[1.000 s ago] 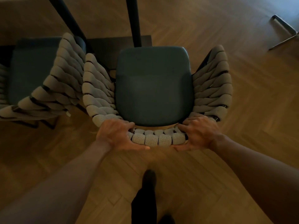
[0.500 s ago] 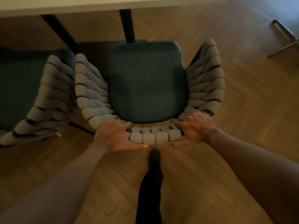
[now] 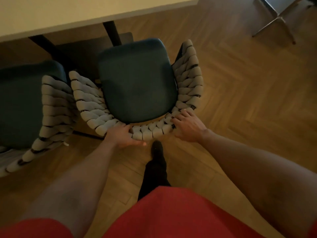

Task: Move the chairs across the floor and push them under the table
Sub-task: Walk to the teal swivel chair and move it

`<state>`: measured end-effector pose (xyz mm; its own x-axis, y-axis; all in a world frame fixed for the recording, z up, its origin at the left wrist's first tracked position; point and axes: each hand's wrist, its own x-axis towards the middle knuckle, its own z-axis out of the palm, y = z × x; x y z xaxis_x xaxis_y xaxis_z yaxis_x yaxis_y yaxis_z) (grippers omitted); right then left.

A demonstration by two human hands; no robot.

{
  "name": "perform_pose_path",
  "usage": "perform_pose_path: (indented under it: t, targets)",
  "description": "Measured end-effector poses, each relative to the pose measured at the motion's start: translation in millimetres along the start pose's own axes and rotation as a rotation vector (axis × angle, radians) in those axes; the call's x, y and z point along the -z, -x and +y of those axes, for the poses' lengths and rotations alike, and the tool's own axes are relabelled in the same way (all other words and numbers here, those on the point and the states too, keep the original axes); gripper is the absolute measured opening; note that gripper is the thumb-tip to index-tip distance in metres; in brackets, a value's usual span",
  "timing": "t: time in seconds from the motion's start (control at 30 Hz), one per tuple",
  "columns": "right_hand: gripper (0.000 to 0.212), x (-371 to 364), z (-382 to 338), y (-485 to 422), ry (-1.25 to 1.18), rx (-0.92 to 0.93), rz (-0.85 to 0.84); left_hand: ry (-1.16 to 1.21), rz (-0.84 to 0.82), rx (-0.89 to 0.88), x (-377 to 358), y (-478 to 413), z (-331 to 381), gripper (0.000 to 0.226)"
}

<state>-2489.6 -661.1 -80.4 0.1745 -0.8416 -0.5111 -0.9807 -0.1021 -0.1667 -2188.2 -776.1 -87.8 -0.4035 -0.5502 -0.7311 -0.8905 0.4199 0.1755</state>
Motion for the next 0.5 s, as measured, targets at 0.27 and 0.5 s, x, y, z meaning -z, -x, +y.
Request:
perform_pose_path:
  t: [0.27,0.5]
  targets:
    - [0.046,22.7,24.0,66.0,-0.461,-0.332,-0.056,-0.056,-0.190,0.089,15.8,18.3,49.0,0.098]
    - [0.047,-9.1,88.5,137.3,-0.818,-0.727,-0.103,-0.199,-0.325,-0.060,76.8,0.7,120.7,0.058]
